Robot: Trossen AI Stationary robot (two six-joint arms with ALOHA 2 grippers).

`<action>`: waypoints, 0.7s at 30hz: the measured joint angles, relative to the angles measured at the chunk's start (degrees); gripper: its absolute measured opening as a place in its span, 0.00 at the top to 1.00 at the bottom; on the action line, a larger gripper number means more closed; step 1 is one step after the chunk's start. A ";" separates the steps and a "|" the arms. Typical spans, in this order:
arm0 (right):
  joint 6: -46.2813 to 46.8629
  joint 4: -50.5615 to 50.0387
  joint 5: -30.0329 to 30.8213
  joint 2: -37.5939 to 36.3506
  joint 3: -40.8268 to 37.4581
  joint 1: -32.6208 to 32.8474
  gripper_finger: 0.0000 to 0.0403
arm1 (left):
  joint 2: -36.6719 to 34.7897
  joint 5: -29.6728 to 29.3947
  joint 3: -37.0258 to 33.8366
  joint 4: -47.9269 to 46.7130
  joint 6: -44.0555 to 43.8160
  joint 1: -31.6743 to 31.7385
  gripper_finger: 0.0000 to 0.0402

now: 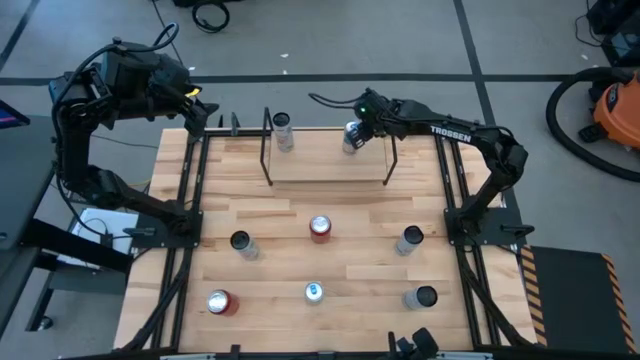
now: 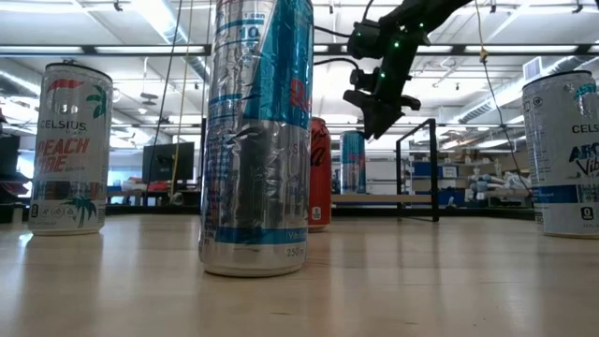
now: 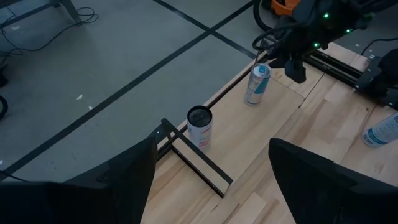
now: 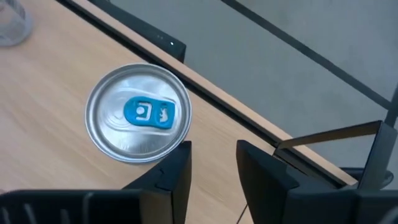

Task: Place canned beverage on shelf
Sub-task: Put the right blue soda can on the shelf

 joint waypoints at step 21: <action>4.85 0.21 -0.34 0.00 0.00 -0.37 0.67 | 0.00 0.00 0.00 0.02 0.15 0.00 0.22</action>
